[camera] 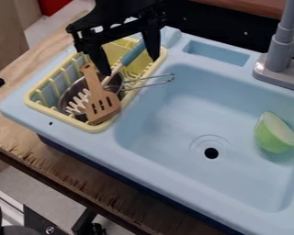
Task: Move the green object to the upper left side of the sink
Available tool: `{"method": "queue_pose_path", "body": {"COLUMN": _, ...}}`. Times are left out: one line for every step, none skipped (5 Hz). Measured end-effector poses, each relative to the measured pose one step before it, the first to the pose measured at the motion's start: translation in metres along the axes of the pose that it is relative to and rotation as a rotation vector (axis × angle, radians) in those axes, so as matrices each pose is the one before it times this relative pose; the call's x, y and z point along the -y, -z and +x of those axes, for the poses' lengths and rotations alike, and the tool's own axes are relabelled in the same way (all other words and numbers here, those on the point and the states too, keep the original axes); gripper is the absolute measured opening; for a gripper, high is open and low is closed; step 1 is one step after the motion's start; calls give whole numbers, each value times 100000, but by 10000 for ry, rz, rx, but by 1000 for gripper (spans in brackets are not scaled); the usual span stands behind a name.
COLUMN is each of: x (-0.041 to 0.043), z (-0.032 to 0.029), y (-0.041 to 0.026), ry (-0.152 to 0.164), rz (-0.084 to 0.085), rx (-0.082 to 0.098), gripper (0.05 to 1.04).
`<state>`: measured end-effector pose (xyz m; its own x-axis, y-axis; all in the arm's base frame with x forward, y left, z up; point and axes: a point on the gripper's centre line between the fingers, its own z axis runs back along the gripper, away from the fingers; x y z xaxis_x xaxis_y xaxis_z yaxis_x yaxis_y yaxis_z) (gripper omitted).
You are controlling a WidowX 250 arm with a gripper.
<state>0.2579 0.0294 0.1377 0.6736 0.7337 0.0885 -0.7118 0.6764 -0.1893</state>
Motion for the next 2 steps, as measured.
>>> {"method": "queue_pose_path", "body": {"x": -317, "z": -493, "y": 686, "ry": -80, "rz": 182, "rx": -357, "gripper": 999}}
{"method": "queue_pose_path", "body": {"x": 640, "z": -727, "y": -566, "ry": -111, "rz": -102, "rx": -487, "gripper": 1000}}
